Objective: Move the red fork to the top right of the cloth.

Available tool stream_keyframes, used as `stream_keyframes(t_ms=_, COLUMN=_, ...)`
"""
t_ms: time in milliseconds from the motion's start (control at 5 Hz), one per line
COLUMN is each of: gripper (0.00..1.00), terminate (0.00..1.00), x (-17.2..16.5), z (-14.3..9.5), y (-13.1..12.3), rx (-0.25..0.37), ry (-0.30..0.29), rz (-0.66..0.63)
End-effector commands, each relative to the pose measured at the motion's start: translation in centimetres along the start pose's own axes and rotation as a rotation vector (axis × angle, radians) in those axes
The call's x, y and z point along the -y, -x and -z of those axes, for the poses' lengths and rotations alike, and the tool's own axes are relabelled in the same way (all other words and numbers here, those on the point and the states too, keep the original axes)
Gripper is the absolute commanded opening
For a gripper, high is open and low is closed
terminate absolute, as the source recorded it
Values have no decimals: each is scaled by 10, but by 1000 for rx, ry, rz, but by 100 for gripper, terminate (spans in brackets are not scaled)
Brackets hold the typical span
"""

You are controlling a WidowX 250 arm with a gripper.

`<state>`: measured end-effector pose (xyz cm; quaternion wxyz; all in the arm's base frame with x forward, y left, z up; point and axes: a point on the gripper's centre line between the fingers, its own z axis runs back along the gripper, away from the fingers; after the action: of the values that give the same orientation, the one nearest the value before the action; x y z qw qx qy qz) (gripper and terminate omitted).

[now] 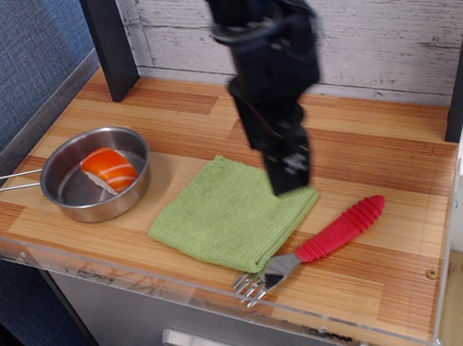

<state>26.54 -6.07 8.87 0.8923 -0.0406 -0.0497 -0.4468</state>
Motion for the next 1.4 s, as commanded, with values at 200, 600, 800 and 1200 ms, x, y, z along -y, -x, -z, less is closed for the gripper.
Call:
stream_keyframes(t_ms=200, gripper=100, terminate=0, x=22, z=31, y=-7, rx=-71, ry=-9, rz=-132)
stream_keyframes(t_ms=600, gripper=100, terminate=0, x=13, z=56, y=-4, rx=-94, ry=-18, rz=-208)
stream_keyframes(t_ms=800, gripper=100, terminate=0, x=7, z=63, y=-11, rx=-89, ry=-32, rz=-239)
stream_keyframes(t_ms=1200, gripper=100, terminate=0, x=-1, z=79, y=-24, rx=-89, ry=-55, rz=-259)
